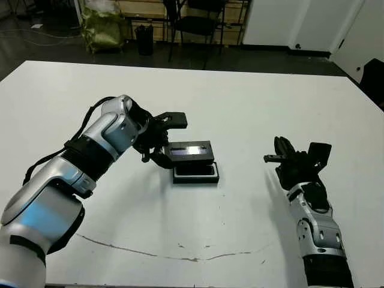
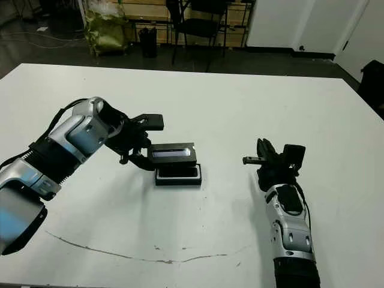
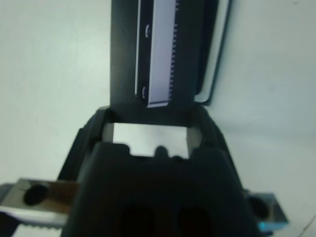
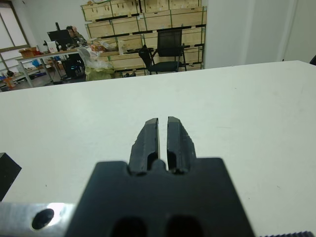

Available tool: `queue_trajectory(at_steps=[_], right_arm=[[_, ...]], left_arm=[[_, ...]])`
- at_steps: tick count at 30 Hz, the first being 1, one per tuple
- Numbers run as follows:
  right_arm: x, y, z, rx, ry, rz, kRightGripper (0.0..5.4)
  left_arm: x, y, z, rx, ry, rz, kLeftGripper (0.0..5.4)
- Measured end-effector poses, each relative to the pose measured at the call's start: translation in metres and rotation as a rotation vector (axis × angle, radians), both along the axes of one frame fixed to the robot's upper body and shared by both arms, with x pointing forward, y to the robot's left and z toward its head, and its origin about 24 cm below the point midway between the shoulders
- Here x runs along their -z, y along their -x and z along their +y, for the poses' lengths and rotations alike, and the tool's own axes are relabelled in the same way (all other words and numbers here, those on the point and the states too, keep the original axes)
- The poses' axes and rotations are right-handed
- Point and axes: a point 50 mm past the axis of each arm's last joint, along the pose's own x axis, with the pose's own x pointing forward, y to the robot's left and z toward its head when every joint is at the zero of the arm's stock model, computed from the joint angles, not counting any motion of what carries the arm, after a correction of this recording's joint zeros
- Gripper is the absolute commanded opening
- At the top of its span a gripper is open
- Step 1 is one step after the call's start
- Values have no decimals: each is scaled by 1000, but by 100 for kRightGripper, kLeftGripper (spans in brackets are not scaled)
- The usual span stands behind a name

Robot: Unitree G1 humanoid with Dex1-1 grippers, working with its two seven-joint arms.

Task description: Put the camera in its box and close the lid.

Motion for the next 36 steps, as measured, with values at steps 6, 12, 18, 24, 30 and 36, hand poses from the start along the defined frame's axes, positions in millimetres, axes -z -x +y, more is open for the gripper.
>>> queue_trajectory(at_steps=[6, 12, 18, 24, 30, 36], right_arm=[[0, 0, 0, -1, -1, 1, 0], [4, 0, 0, -8, -1, 1, 0], [2, 0, 1, 3, 3, 6, 0], [1, 0, 2, 0, 3, 5, 0], [1, 0, 2, -4, -4, 1, 0], [2, 0, 2, -6, -5, 1, 0]], left_arm=[[-14, -2, -6, 40, 44, -39, 227], [-36, -6, -18, 101, 44, -89, 227], [-31, -7, -19, 127, 7, -70, 227], [-25, -8, -19, 167, -43, -82, 227], [-22, -7, -19, 188, -79, -77, 227], [-17, -3, -19, 233, -90, -50, 227]])
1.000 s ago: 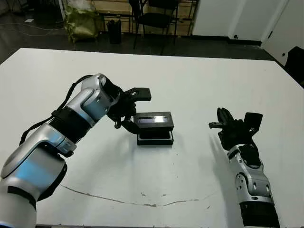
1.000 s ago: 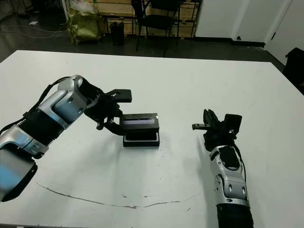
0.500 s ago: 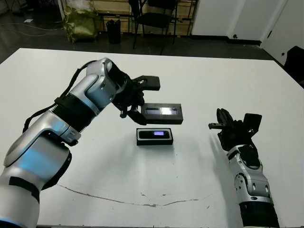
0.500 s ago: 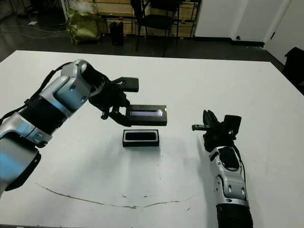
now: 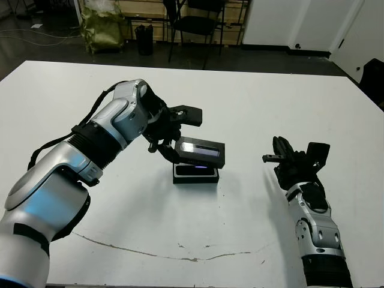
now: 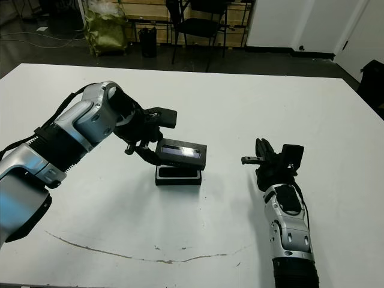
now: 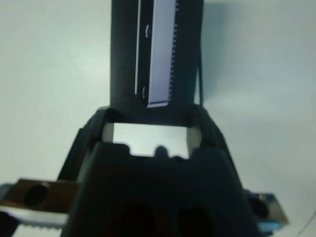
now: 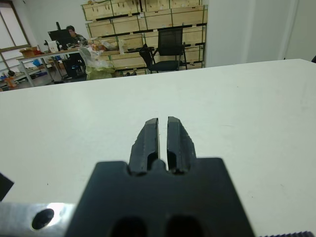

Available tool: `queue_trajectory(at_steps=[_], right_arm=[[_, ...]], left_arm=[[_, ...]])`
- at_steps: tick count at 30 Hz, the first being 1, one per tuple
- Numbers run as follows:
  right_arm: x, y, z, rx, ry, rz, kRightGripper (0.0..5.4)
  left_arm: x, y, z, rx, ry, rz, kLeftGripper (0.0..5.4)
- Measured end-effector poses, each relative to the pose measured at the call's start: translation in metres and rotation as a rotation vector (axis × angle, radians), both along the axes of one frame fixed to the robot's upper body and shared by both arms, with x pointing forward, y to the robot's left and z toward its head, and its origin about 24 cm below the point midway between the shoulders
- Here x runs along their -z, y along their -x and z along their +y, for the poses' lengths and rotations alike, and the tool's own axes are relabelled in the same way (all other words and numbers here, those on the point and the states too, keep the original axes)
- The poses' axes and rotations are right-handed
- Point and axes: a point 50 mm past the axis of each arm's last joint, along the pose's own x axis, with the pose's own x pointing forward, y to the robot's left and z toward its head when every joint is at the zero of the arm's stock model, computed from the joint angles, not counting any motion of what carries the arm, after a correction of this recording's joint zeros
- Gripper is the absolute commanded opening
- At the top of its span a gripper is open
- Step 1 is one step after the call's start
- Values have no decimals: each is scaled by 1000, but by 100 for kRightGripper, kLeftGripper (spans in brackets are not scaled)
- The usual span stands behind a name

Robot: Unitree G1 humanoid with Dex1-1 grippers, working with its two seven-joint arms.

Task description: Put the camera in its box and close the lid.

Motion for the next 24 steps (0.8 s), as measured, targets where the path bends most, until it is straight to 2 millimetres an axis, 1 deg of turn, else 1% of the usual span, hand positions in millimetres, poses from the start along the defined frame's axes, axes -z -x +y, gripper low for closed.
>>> queue_trajectory(at_steps=[10, 19, 24], right_arm=[[0, 0, 0, 5, 2, -2, 0], [2, 0, -1, 2, -6, -2, 0], [5, 1, -1, 2, -14, 5, 0]], left_arm=[[8, 5, 0, 41, -22, 4, 227], [7, 7, -4, -13, -26, 15, 227], [12, 7, -6, -100, -15, 54, 227]])
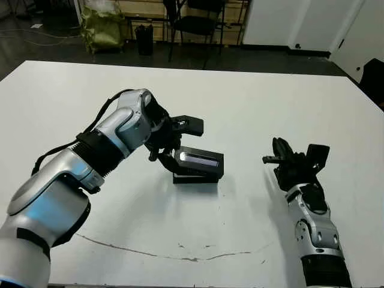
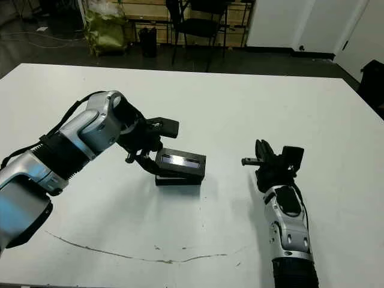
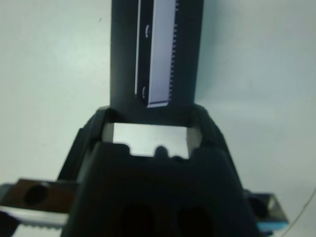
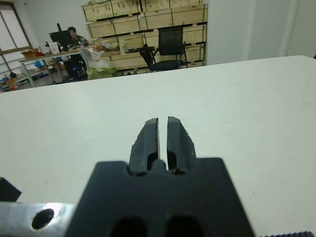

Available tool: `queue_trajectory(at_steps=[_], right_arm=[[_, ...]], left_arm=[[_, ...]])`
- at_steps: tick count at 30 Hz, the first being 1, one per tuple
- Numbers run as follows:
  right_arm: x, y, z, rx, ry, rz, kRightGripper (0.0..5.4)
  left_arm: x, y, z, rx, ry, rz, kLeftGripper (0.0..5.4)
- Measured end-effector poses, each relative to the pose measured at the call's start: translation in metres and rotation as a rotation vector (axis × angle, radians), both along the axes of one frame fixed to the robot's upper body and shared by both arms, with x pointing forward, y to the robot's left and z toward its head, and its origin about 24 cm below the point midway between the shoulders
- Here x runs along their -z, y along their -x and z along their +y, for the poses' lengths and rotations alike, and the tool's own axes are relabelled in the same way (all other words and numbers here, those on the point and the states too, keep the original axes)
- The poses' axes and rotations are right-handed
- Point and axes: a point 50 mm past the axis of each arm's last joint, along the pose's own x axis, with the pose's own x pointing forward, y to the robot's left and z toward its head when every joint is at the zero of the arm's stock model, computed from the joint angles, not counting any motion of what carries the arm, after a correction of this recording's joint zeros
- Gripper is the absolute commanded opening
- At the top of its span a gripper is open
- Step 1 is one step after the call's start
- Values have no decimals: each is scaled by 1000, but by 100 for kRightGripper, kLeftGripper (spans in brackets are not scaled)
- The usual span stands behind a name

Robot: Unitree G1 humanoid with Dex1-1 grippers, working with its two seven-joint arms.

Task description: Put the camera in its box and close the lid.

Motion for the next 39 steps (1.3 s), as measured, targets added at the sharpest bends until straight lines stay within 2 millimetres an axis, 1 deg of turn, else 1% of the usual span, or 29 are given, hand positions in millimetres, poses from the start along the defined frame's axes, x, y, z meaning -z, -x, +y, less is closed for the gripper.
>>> queue_trajectory(at_steps=[6, 9, 16, 21, 32, 39], right_arm=[[0, 0, -1, 6, -2, 1, 0], [-4, 0, 0, 6, 1, -8, 0], [-4, -1, 1, 5, 10, -9, 0], [-5, -1, 1, 5, 18, -13, 0], [-8, -1, 1, 14, 13, -8, 0], [-7, 0, 1, 16, 12, -7, 0]], left_arm=[[1, -1, 0, -37, 0, -7, 227], [2, -1, 0, -50, -4, -5, 227], [4, 0, 2, -101, -7, 35, 227], [3, 1, 1, -67, -10, 20, 227], [3, 1, 0, -65, -12, 19, 227], [0, 3, -3, -33, -3, -3, 227]])
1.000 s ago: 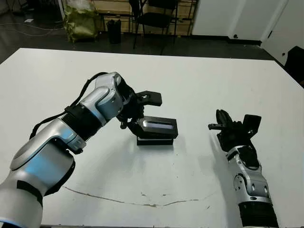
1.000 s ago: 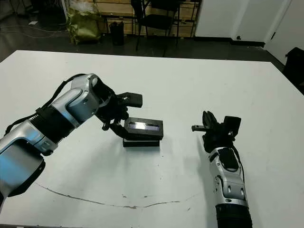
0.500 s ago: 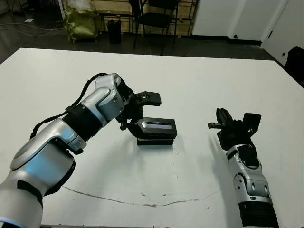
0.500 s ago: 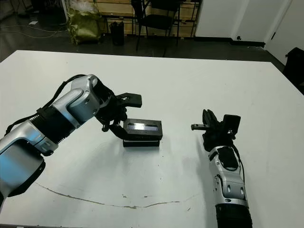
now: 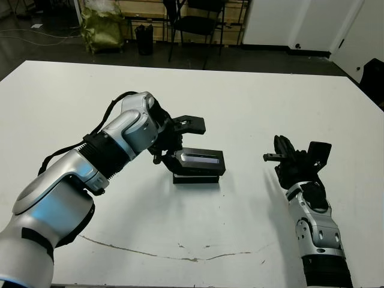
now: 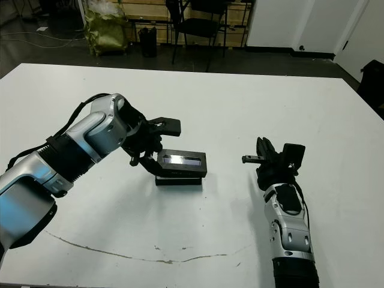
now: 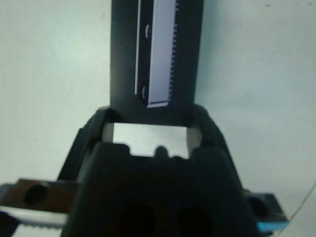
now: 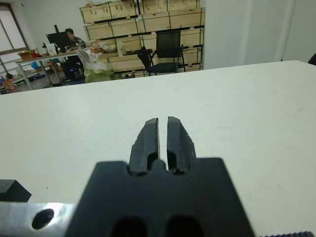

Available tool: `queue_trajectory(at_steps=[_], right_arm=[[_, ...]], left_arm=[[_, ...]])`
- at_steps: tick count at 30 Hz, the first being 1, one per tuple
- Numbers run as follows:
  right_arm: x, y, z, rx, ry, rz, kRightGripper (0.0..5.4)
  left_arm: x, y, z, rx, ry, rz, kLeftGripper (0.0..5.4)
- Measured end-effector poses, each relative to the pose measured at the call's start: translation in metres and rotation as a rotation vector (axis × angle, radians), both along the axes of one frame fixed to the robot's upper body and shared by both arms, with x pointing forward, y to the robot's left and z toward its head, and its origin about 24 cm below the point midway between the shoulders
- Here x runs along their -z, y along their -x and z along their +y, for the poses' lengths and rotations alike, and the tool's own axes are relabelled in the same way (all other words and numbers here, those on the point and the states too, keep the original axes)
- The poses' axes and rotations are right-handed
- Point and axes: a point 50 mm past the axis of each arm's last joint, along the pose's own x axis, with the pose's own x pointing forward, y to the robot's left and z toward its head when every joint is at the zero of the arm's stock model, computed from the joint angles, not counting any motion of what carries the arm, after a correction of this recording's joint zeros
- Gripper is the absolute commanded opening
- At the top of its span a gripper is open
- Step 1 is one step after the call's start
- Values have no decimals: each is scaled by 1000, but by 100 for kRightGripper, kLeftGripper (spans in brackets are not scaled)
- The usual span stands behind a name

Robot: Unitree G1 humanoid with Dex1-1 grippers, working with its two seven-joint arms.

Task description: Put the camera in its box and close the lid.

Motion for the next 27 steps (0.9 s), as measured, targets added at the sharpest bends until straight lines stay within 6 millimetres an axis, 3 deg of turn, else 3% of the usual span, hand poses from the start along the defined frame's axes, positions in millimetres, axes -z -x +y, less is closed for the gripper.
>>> queue_trajectory(at_steps=[27], right_arm=[[1, 1, 2, 3, -26, 0, 0]], left_arm=[[12, 4, 0, 71, -29, 0, 227]])
